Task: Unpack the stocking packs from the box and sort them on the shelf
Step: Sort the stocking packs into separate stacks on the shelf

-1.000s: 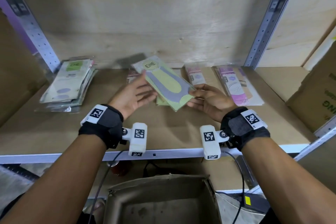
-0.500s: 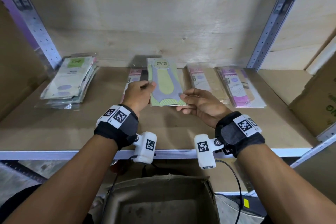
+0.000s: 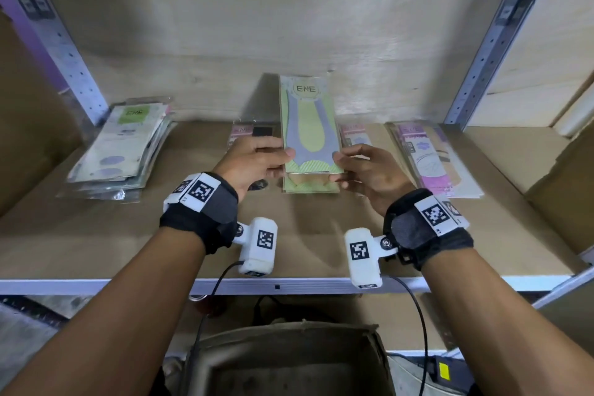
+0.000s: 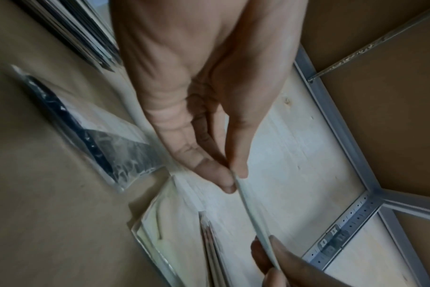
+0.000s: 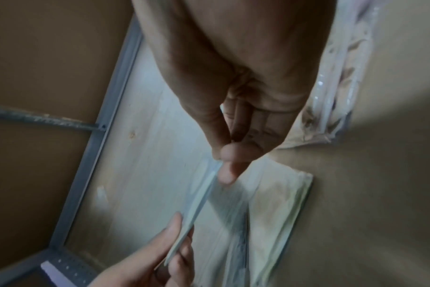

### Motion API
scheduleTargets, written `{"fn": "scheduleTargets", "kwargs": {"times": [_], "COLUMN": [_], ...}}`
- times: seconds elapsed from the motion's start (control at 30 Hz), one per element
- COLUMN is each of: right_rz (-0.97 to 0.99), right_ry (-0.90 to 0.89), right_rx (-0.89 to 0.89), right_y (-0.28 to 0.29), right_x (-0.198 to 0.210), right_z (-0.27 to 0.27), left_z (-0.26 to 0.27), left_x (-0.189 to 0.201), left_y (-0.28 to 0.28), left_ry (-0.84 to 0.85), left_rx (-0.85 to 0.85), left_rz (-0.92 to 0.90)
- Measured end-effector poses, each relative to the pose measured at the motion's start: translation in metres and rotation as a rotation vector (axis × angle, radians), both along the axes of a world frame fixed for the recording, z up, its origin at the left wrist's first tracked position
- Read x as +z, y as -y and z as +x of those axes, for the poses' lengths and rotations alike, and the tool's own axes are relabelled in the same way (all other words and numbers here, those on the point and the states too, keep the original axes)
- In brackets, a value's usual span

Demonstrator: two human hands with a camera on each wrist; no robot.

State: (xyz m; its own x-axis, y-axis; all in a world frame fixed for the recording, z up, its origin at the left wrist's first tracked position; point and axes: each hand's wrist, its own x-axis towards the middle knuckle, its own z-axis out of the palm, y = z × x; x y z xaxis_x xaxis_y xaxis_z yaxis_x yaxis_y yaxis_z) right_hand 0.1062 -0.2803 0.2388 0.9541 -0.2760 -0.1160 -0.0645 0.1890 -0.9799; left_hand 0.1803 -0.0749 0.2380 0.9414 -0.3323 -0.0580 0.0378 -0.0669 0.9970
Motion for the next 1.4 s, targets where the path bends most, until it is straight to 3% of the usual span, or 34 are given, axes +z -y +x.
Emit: {"fn": "scheduleTargets", "kwargs": {"times": [0.2,0.47,0.9,1.4], "right_rz": [-0.441,-0.784,-1.007,-1.074], "right_ry": [-0.121,-0.248,-0.356,-0.355], "right_rx": [-0.131,-0.059,0.047,0.082], "right_y": [0.005,0.001,-0.012,-0.015], "right_x": [-0.006,-0.006,0.005,0.004], "right_z": [0.028,0.036,0.034,0.032], "left_z": [0.019,0.027,0.016,0.015], "left_x": [-0.009,-0.004,0.008,0.008], "left_y": [0.012,0.027,0.038,0.038], "left_ry": [0.009,0.005,0.051,0.057], "left_rx": [0.123,0.103,0.055,0.059], "left_rz": [0.206,0.533,0.740,0.771]}}
